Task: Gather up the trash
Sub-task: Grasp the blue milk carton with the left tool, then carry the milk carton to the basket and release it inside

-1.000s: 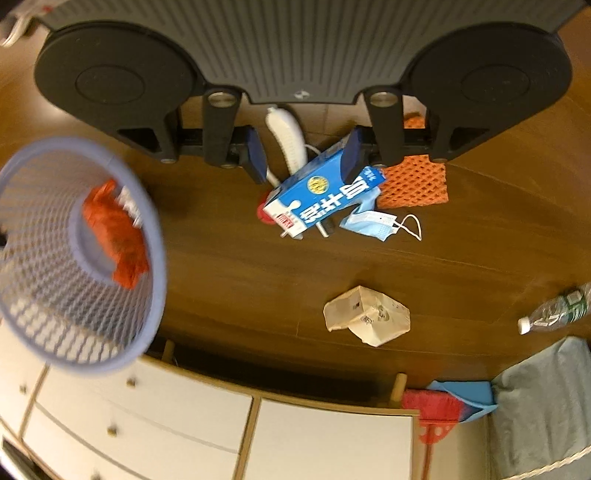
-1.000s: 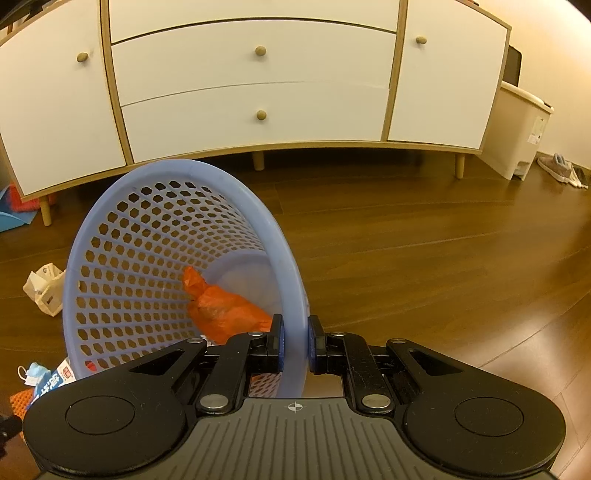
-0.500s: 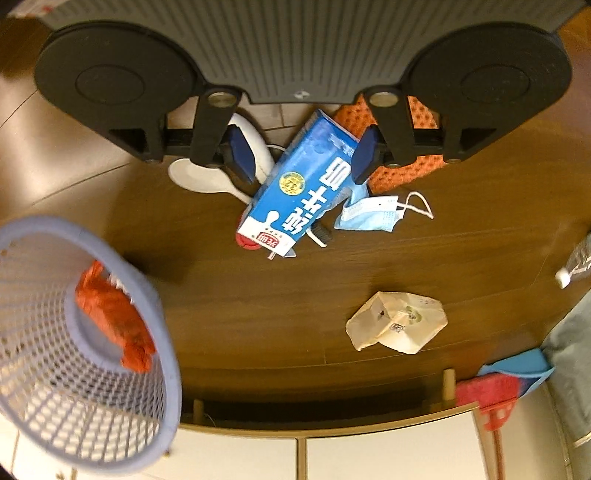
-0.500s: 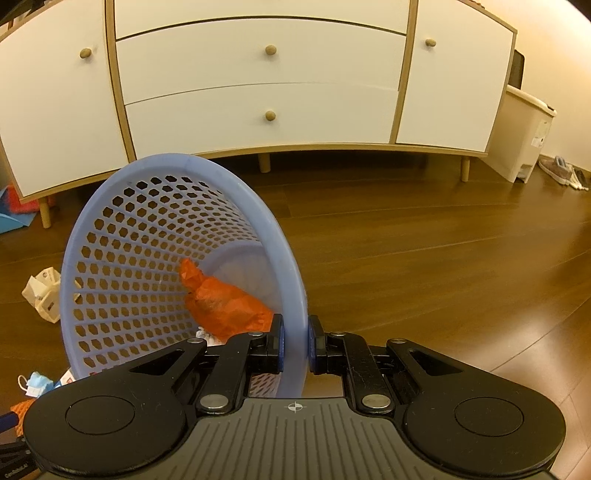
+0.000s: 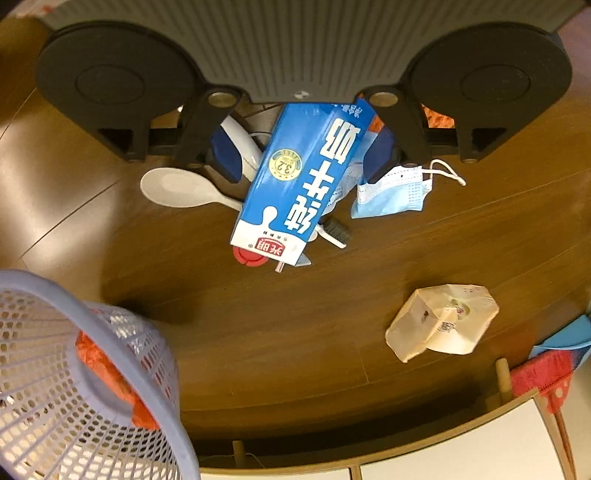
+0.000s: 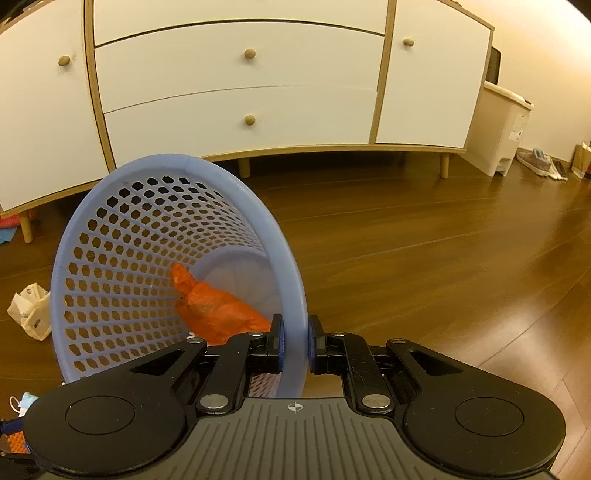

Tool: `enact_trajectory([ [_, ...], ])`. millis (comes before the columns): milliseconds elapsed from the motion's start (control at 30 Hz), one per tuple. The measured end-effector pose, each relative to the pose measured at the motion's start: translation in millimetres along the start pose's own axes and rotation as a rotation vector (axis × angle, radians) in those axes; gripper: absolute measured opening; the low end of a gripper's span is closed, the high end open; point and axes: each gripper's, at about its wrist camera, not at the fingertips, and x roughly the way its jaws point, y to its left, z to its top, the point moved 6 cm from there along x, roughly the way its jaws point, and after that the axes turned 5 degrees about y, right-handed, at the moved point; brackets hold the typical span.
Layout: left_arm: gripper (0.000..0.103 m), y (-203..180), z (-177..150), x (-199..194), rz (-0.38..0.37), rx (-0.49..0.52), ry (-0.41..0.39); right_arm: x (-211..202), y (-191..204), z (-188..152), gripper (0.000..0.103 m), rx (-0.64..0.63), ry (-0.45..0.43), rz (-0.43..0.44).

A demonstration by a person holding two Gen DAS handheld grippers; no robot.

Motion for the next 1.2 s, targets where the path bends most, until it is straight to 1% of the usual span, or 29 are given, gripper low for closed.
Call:
enact_trajectory([
  [100,0.059,-0.8,0.5,4.9,-0.007,0.025,0.003,-0.8,-0.7,-2.3,0.008,0.004,0.004,-0.008],
  [167,0.051,-1.7,1.2,5.3,-0.004,0.038,-0.003,-1.1,-1.2,-3.4,0.008,0.011,0.007,-0.011],
  [267,0.048,-2.8,1.4,3.7,-0.02,0.048,-0.002,-2.5,-0.9,-5.0,0.008,0.021,0.011,-0.01],
  [433,0.047,-4.8,-1.0,-4.1,-0.048,0.06,-0.004,-5.0,2.9,-7.2,0.008,0.019,0.015,-0.011],
  [567,0.047,-1.2,-3.8,-12.4,-0.04,0.034,-0.002,-5.7,0.4,-11.9,0.008,0.037,0.033,-0.024],
  [700,0.046,4.0,-5.0,-30.9,-0.035,0.012,-0.023,-8.5,2.4,-14.5,0.008,0.053,0.041,-0.016],
  [833,0.046,11.6,-5.6,-52.0,-0.012,-0.004,-0.057,-10.9,6.8,-15.8,0.008,0.037,0.035,-0.016],
  [933,0.046,13.1,-3.7,-69.9,-0.013,-0.013,-0.091,-10.4,8.8,-14.2,0.008,0.024,0.029,-0.009],
  [1067,0.046,5.6,10.0,-93.7,-0.031,-0.009,-0.144,-8.2,4.8,-12.5,0.008,0.038,0.037,-0.004],
  [1200,0.046,-13.2,36.4,-115.2,-0.08,0.003,-0.219,-6.4,-1.7,-12.1,0.008,0.054,0.047,-0.002],
])
